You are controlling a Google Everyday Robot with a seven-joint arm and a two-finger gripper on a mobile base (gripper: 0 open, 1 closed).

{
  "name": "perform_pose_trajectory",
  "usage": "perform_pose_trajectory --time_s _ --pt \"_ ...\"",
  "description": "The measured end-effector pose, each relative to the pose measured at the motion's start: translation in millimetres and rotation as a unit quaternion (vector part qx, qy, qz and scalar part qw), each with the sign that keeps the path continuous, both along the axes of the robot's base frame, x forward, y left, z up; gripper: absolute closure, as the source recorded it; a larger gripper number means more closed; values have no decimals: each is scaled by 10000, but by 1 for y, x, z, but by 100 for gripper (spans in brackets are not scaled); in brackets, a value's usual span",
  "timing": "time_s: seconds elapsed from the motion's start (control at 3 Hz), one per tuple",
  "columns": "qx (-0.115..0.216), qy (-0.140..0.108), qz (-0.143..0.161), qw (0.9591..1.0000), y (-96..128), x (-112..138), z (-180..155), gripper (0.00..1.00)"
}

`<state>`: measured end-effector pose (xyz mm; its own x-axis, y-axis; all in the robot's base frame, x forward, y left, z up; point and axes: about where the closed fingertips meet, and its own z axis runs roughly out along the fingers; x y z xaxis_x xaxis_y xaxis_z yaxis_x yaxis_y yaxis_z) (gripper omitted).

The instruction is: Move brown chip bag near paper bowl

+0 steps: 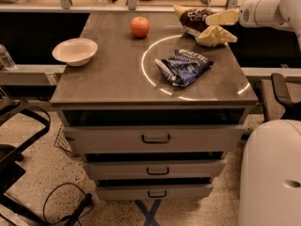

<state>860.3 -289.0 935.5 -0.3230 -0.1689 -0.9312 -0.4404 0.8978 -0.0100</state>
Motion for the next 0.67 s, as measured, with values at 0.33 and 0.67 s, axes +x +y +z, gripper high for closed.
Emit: perform_pose_trajectory --time_s 0.33,0.67 --pt "19 45 -54 10000 -1 9 -5 0" --pt "70 85 -26 9999 9 20 -14 0"
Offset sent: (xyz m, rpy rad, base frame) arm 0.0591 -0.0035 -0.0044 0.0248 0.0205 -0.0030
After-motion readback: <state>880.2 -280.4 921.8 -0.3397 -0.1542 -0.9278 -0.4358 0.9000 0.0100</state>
